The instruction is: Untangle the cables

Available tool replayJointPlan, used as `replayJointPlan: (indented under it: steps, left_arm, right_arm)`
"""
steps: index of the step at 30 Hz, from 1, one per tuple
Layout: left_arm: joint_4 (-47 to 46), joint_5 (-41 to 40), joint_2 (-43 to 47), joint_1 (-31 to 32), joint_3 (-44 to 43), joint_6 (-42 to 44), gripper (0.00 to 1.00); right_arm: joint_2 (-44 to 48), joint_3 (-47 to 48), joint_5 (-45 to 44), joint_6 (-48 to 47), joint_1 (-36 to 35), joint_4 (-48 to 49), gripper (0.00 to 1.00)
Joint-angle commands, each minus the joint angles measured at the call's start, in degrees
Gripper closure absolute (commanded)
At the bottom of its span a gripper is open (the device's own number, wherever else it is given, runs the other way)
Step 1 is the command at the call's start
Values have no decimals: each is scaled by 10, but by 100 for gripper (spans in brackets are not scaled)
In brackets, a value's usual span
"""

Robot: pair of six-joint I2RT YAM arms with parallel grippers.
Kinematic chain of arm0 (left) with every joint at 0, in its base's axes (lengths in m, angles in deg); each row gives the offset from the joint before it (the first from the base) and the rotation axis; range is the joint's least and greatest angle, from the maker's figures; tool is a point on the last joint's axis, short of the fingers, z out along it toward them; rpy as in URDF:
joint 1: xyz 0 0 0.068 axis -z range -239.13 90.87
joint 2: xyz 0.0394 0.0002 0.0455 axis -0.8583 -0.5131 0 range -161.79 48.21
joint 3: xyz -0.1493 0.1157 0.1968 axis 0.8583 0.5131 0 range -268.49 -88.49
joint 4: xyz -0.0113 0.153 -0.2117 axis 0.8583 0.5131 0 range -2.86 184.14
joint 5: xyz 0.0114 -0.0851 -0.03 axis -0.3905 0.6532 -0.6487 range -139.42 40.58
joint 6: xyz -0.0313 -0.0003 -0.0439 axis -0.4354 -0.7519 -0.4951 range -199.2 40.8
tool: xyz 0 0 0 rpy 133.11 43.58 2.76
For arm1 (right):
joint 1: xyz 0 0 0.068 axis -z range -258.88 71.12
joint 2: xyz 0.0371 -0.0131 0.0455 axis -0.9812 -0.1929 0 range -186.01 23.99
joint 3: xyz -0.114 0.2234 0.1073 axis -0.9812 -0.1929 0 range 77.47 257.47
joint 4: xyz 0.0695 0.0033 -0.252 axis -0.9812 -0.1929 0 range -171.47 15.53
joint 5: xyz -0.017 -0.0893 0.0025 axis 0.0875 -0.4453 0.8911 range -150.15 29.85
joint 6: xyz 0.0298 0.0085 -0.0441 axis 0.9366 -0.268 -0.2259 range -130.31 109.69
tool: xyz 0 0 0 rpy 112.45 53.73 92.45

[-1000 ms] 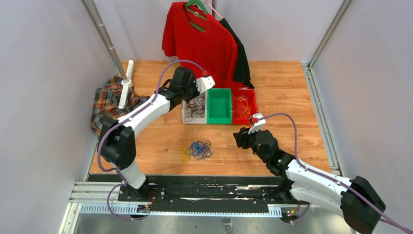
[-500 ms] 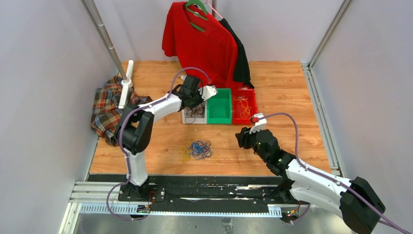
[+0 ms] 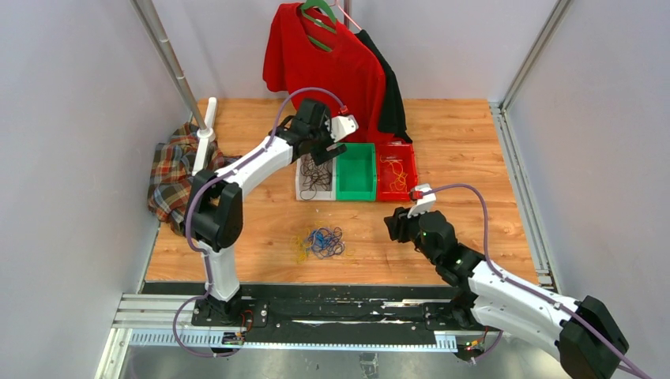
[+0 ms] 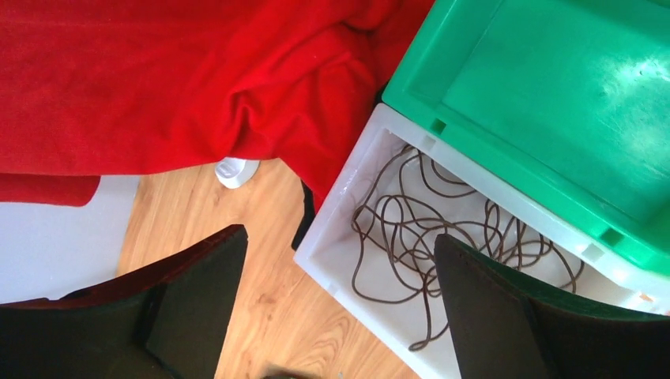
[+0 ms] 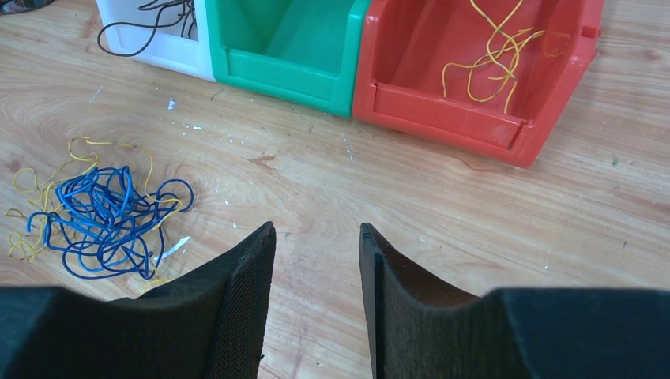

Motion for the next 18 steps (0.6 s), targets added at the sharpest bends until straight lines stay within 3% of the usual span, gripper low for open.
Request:
replayJointPlan:
  steps: [1,8,12,18]
  left_arm:
    - [75,21,34,1,-32,26,6]
    - [239,130,51,-13,-50,96,7]
    - [217,115,48,-14,-7,120,15]
    - [136,66,9,-14,-4,113,39]
  right_arm:
    - [17,20,-2,-8,7,-20,57]
    - [15,18,-1,-11,8,-16,57]
    - [2,16,2,-10,8,-5,57]
    - [-16,17,4,-11,8,9,57]
